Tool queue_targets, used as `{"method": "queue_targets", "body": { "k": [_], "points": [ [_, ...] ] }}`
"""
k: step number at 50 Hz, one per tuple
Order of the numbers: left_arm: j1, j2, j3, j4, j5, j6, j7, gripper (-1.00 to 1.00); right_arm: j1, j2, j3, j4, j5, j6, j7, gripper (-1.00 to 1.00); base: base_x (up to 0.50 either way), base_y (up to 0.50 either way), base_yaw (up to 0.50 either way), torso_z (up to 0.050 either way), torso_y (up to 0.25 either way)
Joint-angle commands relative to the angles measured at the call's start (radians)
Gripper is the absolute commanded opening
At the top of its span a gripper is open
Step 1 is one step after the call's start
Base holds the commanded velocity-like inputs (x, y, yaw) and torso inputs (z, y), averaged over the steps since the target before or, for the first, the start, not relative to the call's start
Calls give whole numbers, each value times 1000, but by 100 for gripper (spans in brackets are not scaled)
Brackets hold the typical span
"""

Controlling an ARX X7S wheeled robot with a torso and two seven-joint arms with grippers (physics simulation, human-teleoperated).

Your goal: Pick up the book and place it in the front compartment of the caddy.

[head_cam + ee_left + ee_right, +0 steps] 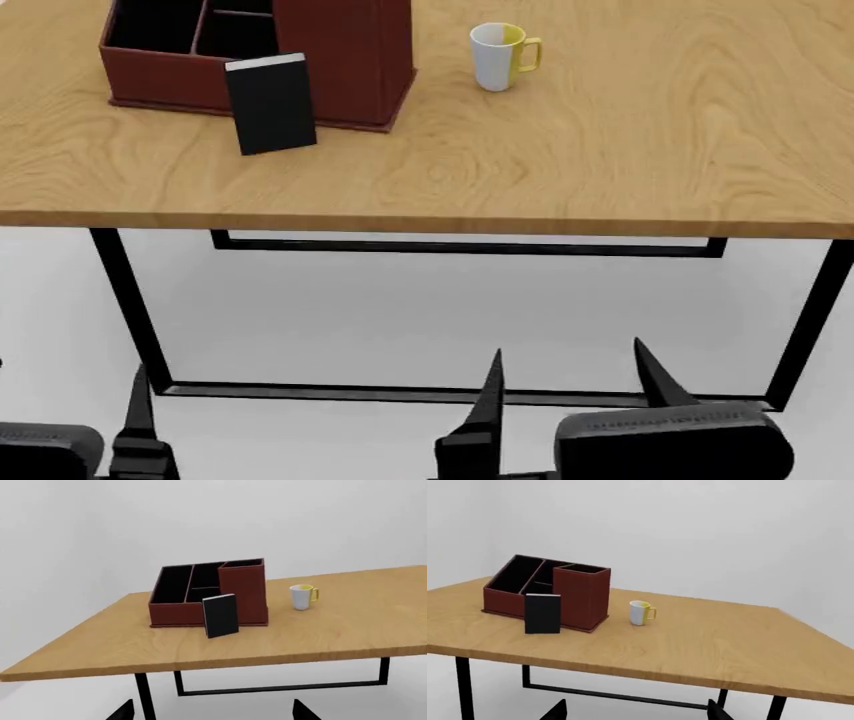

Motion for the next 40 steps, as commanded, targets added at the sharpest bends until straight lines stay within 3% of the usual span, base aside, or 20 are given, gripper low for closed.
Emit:
{"method": "queue_targets", "body": {
  "k": [1, 10, 12, 14, 15, 17, 19, 20, 22, 23, 26, 34, 40],
  "points": [
    [-63, -25, 5, 238, -10, -275, 4, 100, 125, 8, -4, -237, 24, 332, -9, 100, 0, 0, 0, 0, 0],
    [-127, -32, -7, 359, -26, -435, 8, 100, 202, 30, -3, -299, 83, 453, 29, 100, 0, 0, 0, 0, 0],
    [-145, -33, -11, 389, -30, -476, 8, 100, 221, 79, 15, -299, 231, 460, 138, 100, 0, 0, 0, 0, 0],
    [-159, -36, -14, 402, -38, -497, 7, 100, 256, 176, 46, -299, 522, 457, 358, 100, 0, 0, 0, 0, 0],
    [-210, -91, -18, 403, -144, -507, -74, 100, 344, 279, 75, -299, 672, 461, 508, 100, 0, 0, 0, 0, 0],
    [-264, -307, -35, 403, -444, -472, -374, 100, 392, 344, 75, -298, 972, 449, 766, 100, 0, 0, 0, 0, 0],
    [-306, -409, -15, 403, -744, -428, -669, 100, 414, 365, 72, -297, 1111, 442, 826, 100, 0, 0, 0, 0, 0],
    [-318, -435, -4, 402, -894, -411, -711, 100, 430, 376, 68, -296, 1148, 443, 859, 100, 0, 0, 0, 0, 0],
    [-333, -466, 14, 401, -955, -387, -753, 100, 455, 391, 66, -295, 1214, 440, 911, 100, 0, 0, 0, 0, 0],
    [-354, -521, 35, 403, -1014, -340, -811, 100, 507, 420, 57, -298, 1324, 433, 1012, 100, 0, 0, 0, 0, 0],
    [-366, -568, 72, 400, -1050, -288, -862, 100, 517, 438, 35, -293, 1359, 418, 1052, 100, 0, 0, 0, 0, 0],
    [-366, -591, 104, 392, -1047, -252, -880, 100, 530, 457, -6, -288, 1355, 414, 1082, 100, 0, 0, 0, 0, 0],
    [-364, -601, 120, 387, -1042, -235, -884, 100, 537, 466, -28, -287, 1356, 410, 1096, 100, 0, 454, 0, 0, 0]
  ]
}}
